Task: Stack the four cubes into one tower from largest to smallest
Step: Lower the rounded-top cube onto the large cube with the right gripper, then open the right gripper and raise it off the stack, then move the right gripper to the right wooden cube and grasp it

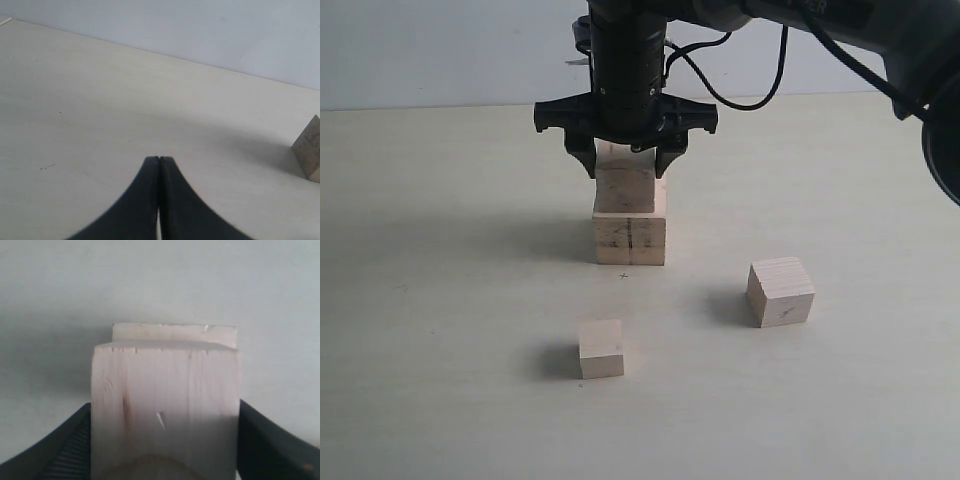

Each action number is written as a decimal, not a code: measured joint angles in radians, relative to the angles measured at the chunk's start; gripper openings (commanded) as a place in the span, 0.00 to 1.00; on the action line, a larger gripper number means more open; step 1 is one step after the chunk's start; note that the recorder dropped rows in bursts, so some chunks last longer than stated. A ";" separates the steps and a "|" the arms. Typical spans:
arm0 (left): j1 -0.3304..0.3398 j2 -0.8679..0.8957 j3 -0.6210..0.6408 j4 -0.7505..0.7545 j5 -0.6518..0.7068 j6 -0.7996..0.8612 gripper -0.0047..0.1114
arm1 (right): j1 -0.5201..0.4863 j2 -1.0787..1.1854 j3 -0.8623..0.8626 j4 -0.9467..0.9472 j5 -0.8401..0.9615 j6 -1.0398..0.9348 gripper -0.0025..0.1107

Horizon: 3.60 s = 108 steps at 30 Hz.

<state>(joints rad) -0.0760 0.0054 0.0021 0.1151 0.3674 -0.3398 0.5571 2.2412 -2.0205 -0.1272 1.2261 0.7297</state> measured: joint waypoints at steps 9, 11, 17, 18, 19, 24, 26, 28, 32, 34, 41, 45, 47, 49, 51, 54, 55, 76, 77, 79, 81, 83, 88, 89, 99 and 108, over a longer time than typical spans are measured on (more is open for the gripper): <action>0.000 0.000 0.000 0.000 0.000 0.000 0.04 | 0.000 0.000 0.000 0.000 0.000 -0.005 0.61; 0.000 0.000 0.000 0.000 0.000 0.000 0.04 | 0.000 -0.002 0.000 0.000 0.000 -0.005 0.61; 0.000 0.000 0.000 0.000 0.000 0.000 0.04 | 0.000 -0.012 0.000 -0.002 0.000 -0.005 0.61; 0.000 0.000 0.000 0.000 0.000 0.000 0.04 | 0.000 -0.012 0.000 -0.002 0.000 -0.005 0.61; 0.000 0.000 0.000 0.000 0.000 0.000 0.04 | 0.000 -0.012 0.000 -0.002 0.000 -0.005 0.61; 0.000 0.000 0.000 0.000 0.000 0.000 0.04 | 0.000 -0.016 0.000 0.005 0.000 -0.008 0.61; 0.000 0.000 0.000 0.000 0.000 0.000 0.04 | 0.000 -0.032 0.000 0.005 0.000 -0.008 0.61; 0.000 0.000 0.000 0.000 0.000 0.000 0.04 | 0.000 -0.050 0.000 0.001 0.000 -0.008 0.61; 0.000 0.000 0.000 0.000 0.000 0.000 0.04 | 0.000 -0.086 0.000 -0.014 0.000 -0.008 0.61; 0.000 0.000 0.000 0.000 0.000 0.000 0.04 | 0.000 -0.105 0.000 -0.016 0.000 -0.008 0.61; 0.000 0.000 0.000 0.000 0.000 0.000 0.04 | 0.000 -0.216 0.000 0.013 0.002 -0.167 0.57; 0.000 0.000 0.000 0.000 0.000 0.000 0.04 | 0.000 -0.293 0.000 -0.053 0.002 -0.215 0.32; 0.000 0.000 0.000 0.000 0.000 0.000 0.04 | -0.008 -0.331 0.000 -0.121 0.002 -0.222 0.19; 0.000 0.000 0.000 0.000 0.000 0.000 0.04 | -0.025 -0.360 0.000 -0.179 0.002 -0.226 0.07; 0.000 0.000 0.000 0.000 0.000 0.000 0.04 | -0.054 -0.388 0.000 -0.226 0.002 -0.245 0.02; 0.000 0.000 0.000 0.000 0.000 0.000 0.04 | -0.108 -0.414 0.000 -0.247 0.002 -0.290 0.02; 0.000 0.000 0.000 0.000 0.000 0.000 0.04 | -0.130 -0.418 0.000 -0.243 0.002 -0.312 0.02; 0.000 0.000 0.000 0.000 0.000 0.000 0.04 | -0.308 -0.529 0.766 0.195 0.000 -0.535 0.03; 0.000 0.000 0.000 0.000 0.000 0.000 0.04 | -0.308 -0.541 0.795 0.195 0.000 -0.535 0.05; 0.000 0.000 0.000 0.000 0.000 0.000 0.04 | -0.308 -0.552 0.844 0.195 -0.019 -0.535 0.12; 0.000 0.000 0.000 0.000 0.000 0.000 0.04 | -0.308 -0.555 0.893 0.197 -0.071 -0.535 0.21; 0.000 0.000 0.000 0.000 0.000 0.000 0.04 | -0.308 -0.555 0.930 0.211 -0.131 -0.535 0.33; 0.000 0.000 0.000 0.000 0.000 0.000 0.04 | -0.308 -0.555 0.955 0.265 -0.232 -0.535 0.61; 0.000 0.000 0.000 0.000 0.000 0.000 0.04 | -0.308 -0.555 0.955 0.278 -0.267 -0.535 0.64; 0.000 0.000 0.000 0.000 0.000 0.000 0.04 | -0.308 -0.495 0.957 0.230 -0.401 -0.535 0.68; 0.000 0.000 0.000 0.000 0.000 0.000 0.04 | -0.308 -0.422 0.957 0.242 -0.419 -0.537 0.68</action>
<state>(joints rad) -0.0760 0.0054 0.0021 0.1151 0.3674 -0.3398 0.2487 1.8194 -1.0637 0.1148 0.8072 0.1929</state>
